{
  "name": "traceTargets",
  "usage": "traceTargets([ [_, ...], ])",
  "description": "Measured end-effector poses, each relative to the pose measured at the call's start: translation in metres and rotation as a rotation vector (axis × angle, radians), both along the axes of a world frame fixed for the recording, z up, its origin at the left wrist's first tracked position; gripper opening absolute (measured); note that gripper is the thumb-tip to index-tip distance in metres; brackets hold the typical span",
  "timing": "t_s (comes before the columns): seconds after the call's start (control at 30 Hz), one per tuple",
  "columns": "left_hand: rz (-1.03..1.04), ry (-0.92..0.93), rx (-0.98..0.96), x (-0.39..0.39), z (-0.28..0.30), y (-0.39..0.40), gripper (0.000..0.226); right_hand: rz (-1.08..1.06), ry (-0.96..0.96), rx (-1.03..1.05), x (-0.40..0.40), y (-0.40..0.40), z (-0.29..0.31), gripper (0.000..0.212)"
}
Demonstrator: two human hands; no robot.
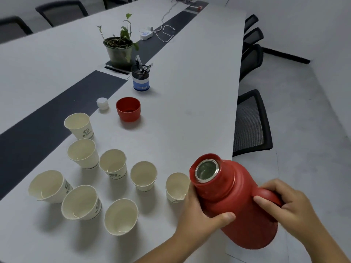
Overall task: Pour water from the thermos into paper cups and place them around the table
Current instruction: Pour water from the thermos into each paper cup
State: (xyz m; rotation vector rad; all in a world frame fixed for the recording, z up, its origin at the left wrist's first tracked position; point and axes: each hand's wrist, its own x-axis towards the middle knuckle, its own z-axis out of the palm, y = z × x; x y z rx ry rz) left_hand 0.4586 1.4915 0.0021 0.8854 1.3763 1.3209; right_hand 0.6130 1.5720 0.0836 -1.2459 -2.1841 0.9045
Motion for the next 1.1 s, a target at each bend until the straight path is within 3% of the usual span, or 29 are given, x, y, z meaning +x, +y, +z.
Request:
traceTargets([
  [0.2,-0.062,0.242,0.09,-0.006,0.012,0.033,0.102,-0.146,0.048,-0.01,0.024,0.008,-0.012,0.049],
  [0.5,-0.04,0.428,0.172,-0.056,0.028,0.103,0.096,-0.189,0.157,0.015,-0.024,0.071,-0.028,0.031],
  [0.7,0.017,0.555,0.138,-0.11,0.024,0.133,0.081,-0.141,0.275,-0.103,-0.087,0.109,-0.063,0.034],
  [1.1,0.073,0.682,-0.019,-0.172,0.002,0.153,0.095,-0.075,0.314,-0.217,-0.152,0.141,-0.102,0.029],
])
